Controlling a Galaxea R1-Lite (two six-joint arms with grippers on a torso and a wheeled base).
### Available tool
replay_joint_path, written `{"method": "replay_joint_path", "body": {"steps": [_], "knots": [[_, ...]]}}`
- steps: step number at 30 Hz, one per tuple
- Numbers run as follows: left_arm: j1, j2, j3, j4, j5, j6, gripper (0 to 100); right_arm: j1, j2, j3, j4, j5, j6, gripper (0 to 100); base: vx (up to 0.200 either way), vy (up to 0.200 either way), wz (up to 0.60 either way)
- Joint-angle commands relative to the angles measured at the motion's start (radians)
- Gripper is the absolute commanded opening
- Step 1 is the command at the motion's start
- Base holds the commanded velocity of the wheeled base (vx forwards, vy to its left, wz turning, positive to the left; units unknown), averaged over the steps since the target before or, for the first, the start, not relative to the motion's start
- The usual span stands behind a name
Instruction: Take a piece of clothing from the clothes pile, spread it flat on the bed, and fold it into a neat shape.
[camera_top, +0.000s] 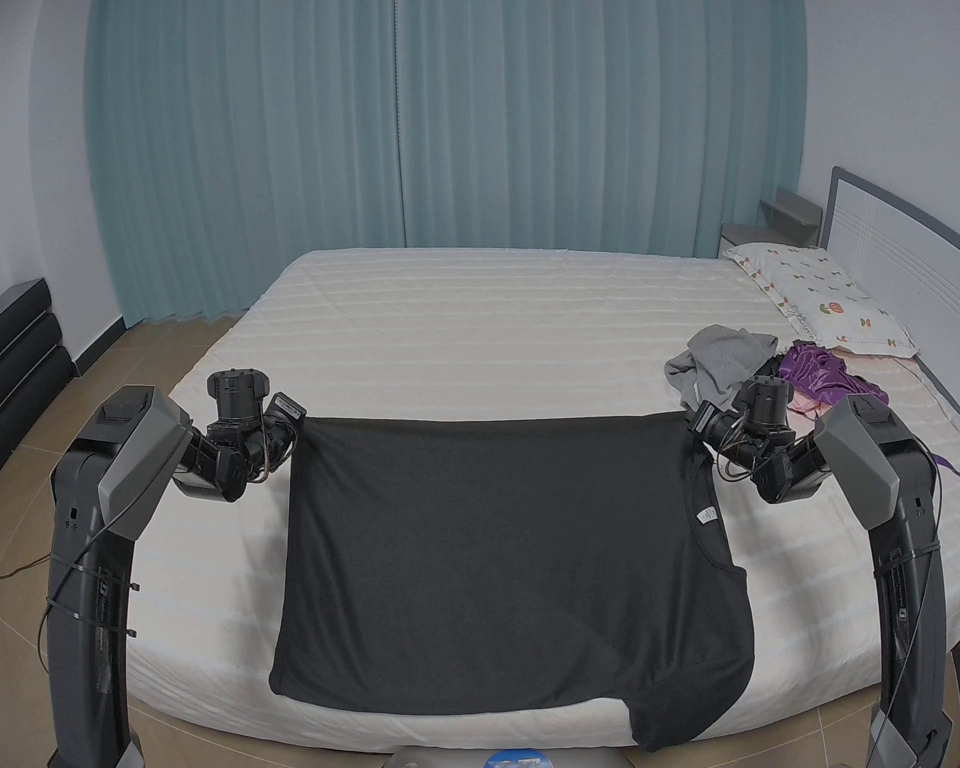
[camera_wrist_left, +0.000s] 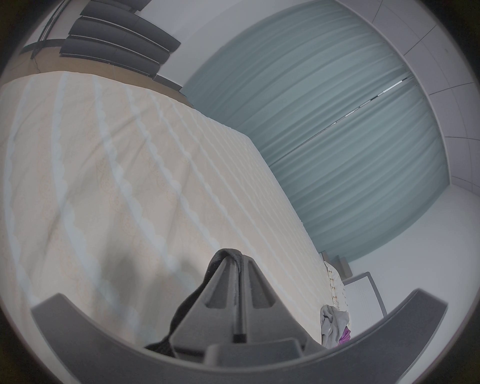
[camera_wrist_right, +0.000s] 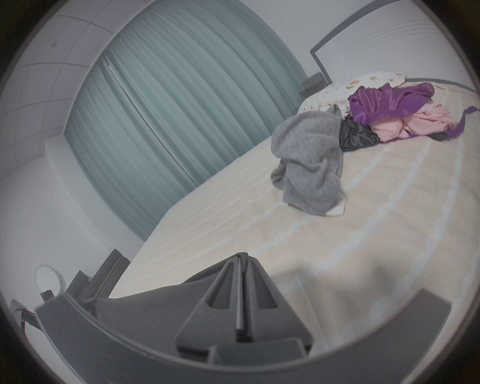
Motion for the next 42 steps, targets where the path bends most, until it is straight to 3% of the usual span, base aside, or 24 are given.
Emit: {"method": "replay_joint_path", "body": {"steps": [1, 8, 13, 26, 42], "knots": [[0.006, 0.021, -0.016, -0.003, 0.000, 0.000, 0, 0.004, 0.026, -0.042, -0.012, -0.022, -0.003, 0, 0.000, 0.000, 0.00], [0.009, 0.022, -0.031, -0.011, 0.004, -0.004, 0, 0.004, 0.034, -0.062, -0.027, -0.039, -0.003, 0, 0.000, 0.000, 0.00], [0.009, 0.015, -0.014, -0.091, 0.009, -0.004, 0, 0.007, 0.036, -0.062, -0.047, -0.040, -0.003, 0, 0.000, 0.000, 0.00], [0.009, 0.099, -0.099, -0.095, 0.012, -0.004, 0, 0.014, 0.088, -0.126, -0.050, -0.096, -0.004, 0, 0.000, 0.000, 0.00], [0.005, 0.161, -0.154, -0.118, 0.029, 0.000, 0, 0.023, 0.152, -0.161, -0.048, -0.106, -0.010, 0, 0.000, 0.000, 0.00]]}}
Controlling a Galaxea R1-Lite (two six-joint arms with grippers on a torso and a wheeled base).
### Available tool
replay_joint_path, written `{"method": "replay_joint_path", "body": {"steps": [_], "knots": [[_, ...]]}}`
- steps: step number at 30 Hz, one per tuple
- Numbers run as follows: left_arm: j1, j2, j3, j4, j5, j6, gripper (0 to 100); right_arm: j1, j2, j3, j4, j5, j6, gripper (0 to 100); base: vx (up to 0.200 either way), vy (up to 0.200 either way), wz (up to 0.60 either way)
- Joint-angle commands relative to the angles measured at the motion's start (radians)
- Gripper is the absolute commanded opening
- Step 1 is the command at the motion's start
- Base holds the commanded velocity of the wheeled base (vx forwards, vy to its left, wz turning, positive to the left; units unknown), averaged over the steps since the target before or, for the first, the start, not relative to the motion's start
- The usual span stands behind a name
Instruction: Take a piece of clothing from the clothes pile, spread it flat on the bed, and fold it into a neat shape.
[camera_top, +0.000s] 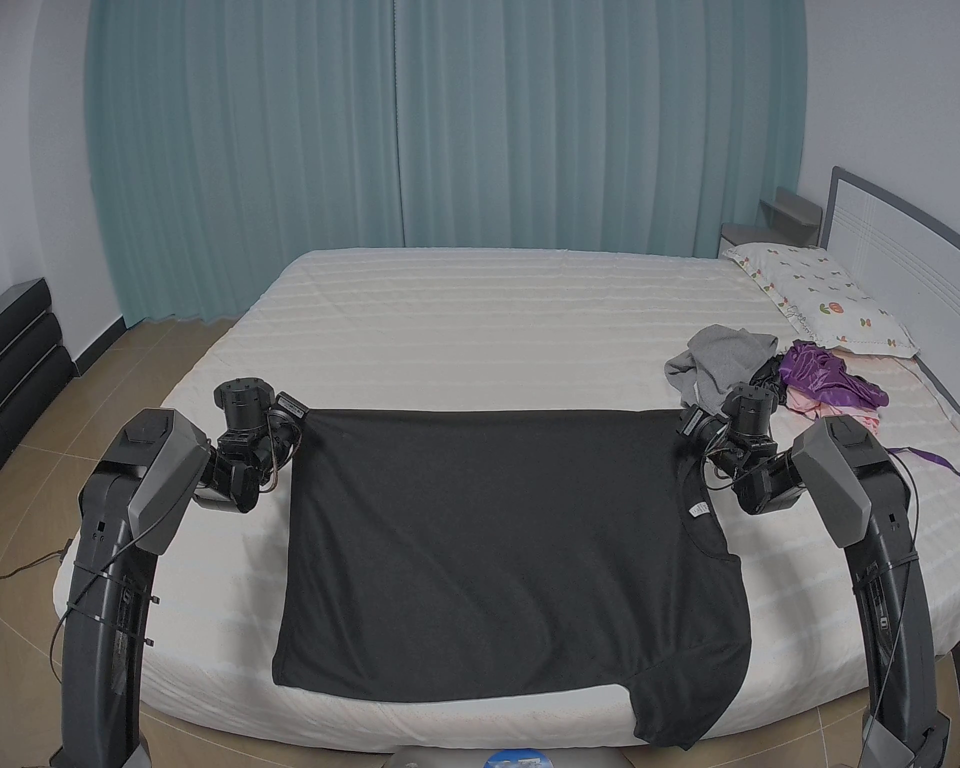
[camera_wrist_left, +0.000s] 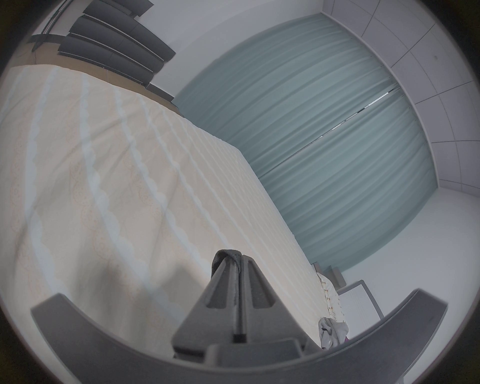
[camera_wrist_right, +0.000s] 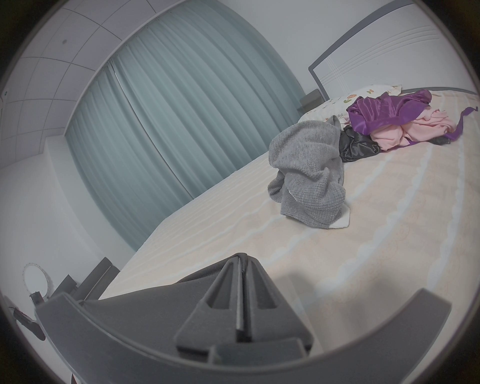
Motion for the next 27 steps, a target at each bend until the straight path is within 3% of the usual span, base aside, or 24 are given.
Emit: {"method": "replay_joint_path", "body": {"steps": [1, 14, 15, 21, 22, 27], "knots": [[-0.003, 0.026, -0.014, 0.005, 0.000, 0.000, 0, 0.003, 0.032, -0.019, 0.008, -0.012, -0.005, 0, 0.000, 0.000, 0.00], [-0.006, 0.046, -0.032, 0.026, 0.000, 0.005, 0, 0.015, 0.069, -0.042, 0.011, -0.015, -0.008, 0, 0.000, 0.000, 0.00], [-0.008, 0.046, -0.034, 0.036, 0.000, 0.005, 0, 0.014, 0.069, -0.041, 0.011, -0.015, -0.008, 100, 0.000, 0.000, 0.00], [-0.009, 0.046, -0.034, 0.056, -0.002, 0.005, 0, 0.015, 0.061, -0.029, 0.002, -0.015, -0.006, 100, 0.000, 0.000, 0.00], [-0.009, 0.046, -0.034, 0.057, -0.002, 0.003, 100, 0.015, 0.058, -0.027, 0.002, -0.015, -0.006, 100, 0.000, 0.000, 0.00], [-0.008, 0.037, -0.021, 0.060, -0.002, 0.003, 100, 0.010, 0.011, 0.025, 0.001, -0.012, 0.000, 100, 0.000, 0.000, 0.00]]}}
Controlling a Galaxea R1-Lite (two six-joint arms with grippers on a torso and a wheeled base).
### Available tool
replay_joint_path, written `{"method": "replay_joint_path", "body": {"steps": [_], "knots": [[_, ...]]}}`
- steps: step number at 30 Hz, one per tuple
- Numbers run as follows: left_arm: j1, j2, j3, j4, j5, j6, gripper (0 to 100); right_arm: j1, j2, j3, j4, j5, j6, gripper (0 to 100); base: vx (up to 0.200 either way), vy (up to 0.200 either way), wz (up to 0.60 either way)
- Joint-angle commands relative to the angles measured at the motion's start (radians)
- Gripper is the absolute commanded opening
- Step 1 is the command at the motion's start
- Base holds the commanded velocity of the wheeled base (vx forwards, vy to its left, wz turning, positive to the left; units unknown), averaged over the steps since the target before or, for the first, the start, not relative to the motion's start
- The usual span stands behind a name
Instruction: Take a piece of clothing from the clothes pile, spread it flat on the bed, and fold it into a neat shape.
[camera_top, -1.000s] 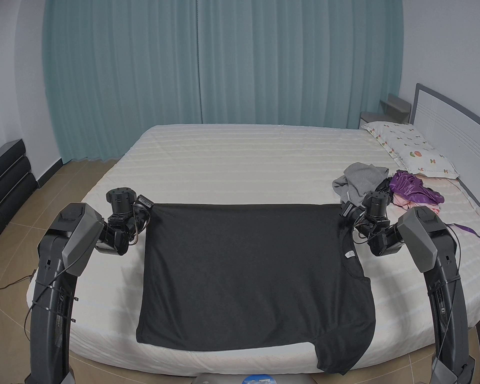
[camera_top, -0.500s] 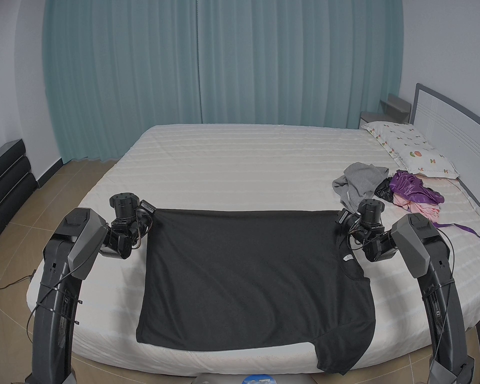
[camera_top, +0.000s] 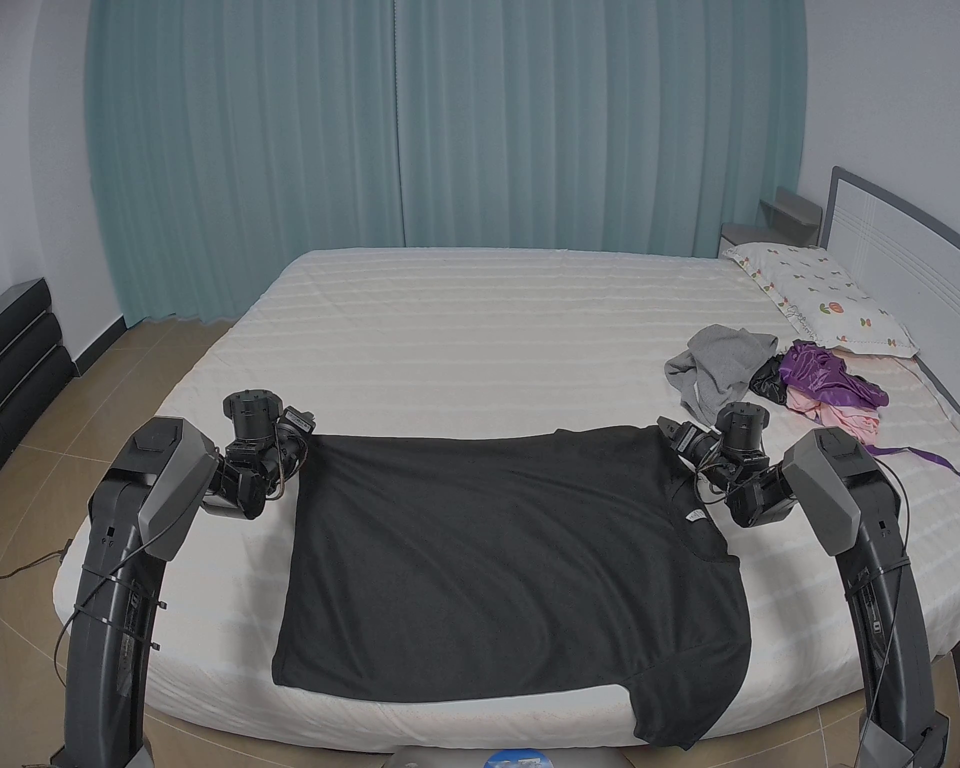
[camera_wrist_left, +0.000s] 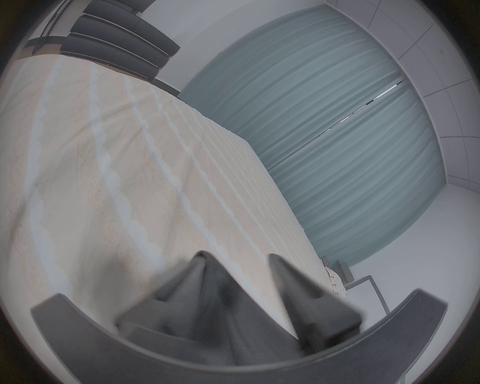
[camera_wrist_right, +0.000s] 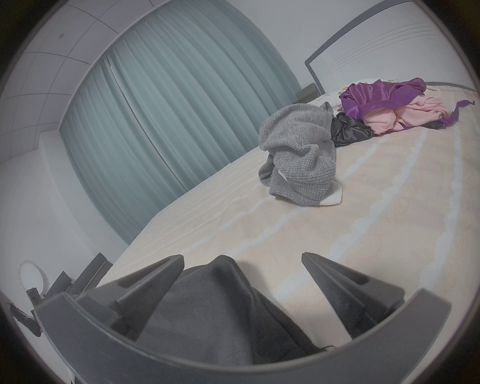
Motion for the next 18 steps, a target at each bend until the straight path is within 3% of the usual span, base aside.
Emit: {"method": "replay_joint_path", "body": {"steps": [1, 5, 10, 18], "knots": [[0.002, -0.008, 0.016, 0.001, -0.001, -0.002, 100, -0.006, -0.055, 0.052, -0.001, 0.003, 0.008, 100, 0.000, 0.000, 0.00], [0.002, -0.019, 0.023, 0.002, 0.002, -0.004, 100, -0.010, -0.101, 0.119, -0.004, 0.012, 0.012, 100, 0.000, 0.000, 0.00], [0.009, -0.128, 0.174, -0.010, -0.016, -0.019, 100, -0.021, -0.212, 0.328, -0.046, 0.109, 0.022, 100, 0.000, 0.000, 0.00], [0.015, -0.271, 0.382, -0.035, -0.034, -0.021, 100, -0.042, -0.376, 0.575, -0.050, 0.182, 0.023, 100, 0.000, 0.000, 0.00]]}}
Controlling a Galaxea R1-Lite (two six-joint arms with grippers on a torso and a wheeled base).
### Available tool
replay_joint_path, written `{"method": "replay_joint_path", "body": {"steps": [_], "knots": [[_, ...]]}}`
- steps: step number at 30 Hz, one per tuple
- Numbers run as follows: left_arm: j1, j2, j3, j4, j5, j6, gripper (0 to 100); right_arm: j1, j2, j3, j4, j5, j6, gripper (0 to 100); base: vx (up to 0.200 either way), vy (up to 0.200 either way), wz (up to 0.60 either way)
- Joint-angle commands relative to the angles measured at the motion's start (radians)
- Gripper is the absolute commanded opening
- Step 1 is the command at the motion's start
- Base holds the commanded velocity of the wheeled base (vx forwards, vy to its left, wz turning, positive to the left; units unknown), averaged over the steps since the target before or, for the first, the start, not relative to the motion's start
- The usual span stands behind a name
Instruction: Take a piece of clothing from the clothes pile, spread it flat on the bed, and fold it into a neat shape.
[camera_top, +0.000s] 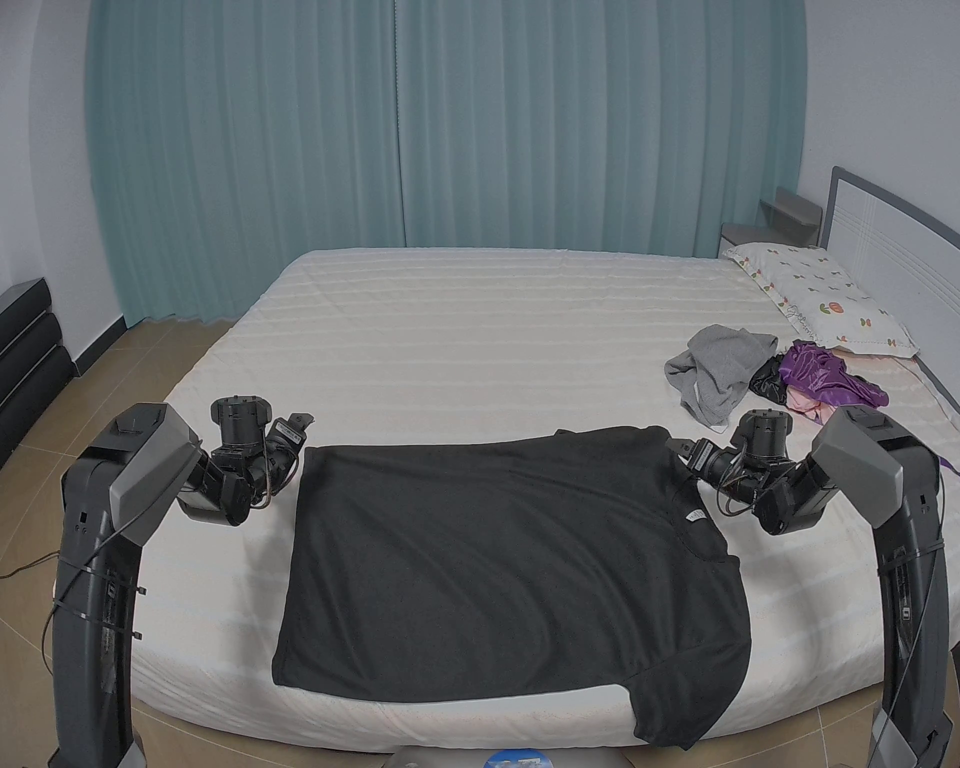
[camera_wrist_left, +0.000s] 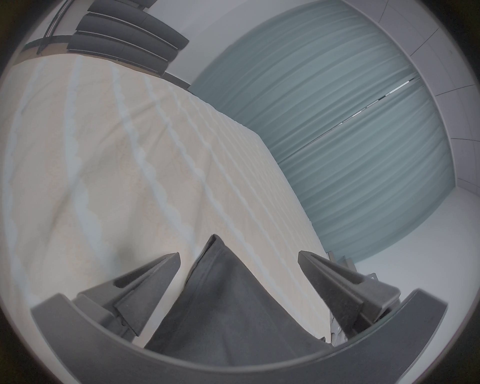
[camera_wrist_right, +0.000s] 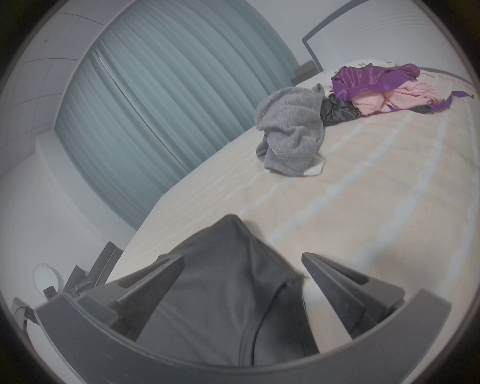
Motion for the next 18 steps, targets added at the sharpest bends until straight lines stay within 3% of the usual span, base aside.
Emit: {"method": "replay_joint_path", "body": {"steps": [1, 3, 9, 18], "knots": [[0.008, -0.147, 0.145, -0.013, -0.014, -0.003, 100, -0.018, -0.172, 0.189, -0.011, 0.062, 0.003, 100, 0.000, 0.000, 0.00], [0.008, -0.224, 0.245, -0.015, -0.012, -0.003, 100, -0.014, -0.261, 0.354, -0.066, 0.092, 0.001, 100, 0.000, 0.000, 0.00], [-0.006, -0.386, 0.509, -0.035, -0.032, -0.014, 100, 0.023, -0.403, 0.709, -0.259, 0.096, 0.004, 100, 0.000, 0.000, 0.00], [-0.029, -0.526, 0.863, -0.122, -0.083, -0.020, 100, 0.026, -0.508, 1.006, -0.371, 0.105, 0.086, 100, 0.000, 0.000, 0.00]]}}
